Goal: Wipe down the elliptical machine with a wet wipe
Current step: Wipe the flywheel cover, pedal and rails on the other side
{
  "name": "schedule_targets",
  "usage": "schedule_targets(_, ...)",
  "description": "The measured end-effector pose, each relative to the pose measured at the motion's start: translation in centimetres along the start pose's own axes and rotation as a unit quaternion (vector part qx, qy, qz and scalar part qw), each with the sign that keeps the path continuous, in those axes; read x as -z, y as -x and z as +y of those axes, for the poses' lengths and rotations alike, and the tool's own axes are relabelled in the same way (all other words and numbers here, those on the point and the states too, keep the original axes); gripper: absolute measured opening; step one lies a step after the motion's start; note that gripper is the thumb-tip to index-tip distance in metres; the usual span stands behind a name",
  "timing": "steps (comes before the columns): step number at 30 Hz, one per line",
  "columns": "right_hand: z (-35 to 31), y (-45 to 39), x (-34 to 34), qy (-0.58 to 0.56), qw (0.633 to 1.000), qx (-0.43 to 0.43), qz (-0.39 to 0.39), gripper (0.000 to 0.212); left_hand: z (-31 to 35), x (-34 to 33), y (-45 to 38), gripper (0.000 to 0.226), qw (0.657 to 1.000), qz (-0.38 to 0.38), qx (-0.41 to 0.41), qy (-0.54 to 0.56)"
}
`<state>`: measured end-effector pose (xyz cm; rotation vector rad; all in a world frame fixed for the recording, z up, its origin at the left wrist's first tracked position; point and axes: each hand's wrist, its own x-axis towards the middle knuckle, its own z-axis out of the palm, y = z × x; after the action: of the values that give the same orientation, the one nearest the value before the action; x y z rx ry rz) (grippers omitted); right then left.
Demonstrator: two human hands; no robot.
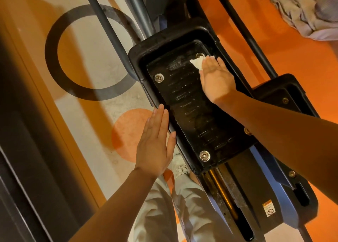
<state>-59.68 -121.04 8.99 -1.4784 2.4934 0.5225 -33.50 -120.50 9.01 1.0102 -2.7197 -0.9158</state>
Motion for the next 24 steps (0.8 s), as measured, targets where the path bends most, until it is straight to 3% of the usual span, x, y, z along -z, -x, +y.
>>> schedule_targets(4, -2.3, 0.5, 0.2, -0.017, 0.999, -0.026, -0.026, 0.054, 0.2, -0.1, 0.2, 0.057, 1.0, 0.011, 0.005, 0.009)
schedule_targets(7, -4.1, 1.2, 0.0, -0.084, 0.996, 0.027, -0.002, 0.056, 0.2, -0.1, 0.2, 0.057, 1.0, 0.011, -0.001, 0.0)
schedule_targets(11, -3.9, 2.1, -0.5, -0.015, 0.996, 0.085, -0.006, 0.061, -0.1, 0.2, 0.0, 0.057, 1.0, 0.008, -0.01, -0.017)
schedule_targets(17, -2.0, -0.7, 0.5, -0.047, 0.998, -0.018, -0.045, 0.057, 0.0, 0.3, 0.0, 0.057, 0.999, 0.008, -0.014, -0.029)
schedule_targets(24, -3.9, -1.4, -0.3, -0.113, 0.994, -0.007, 0.001, 0.052, -0.2, 0.0, 0.0, 0.056, 0.999, 0.014, -0.017, -0.039)
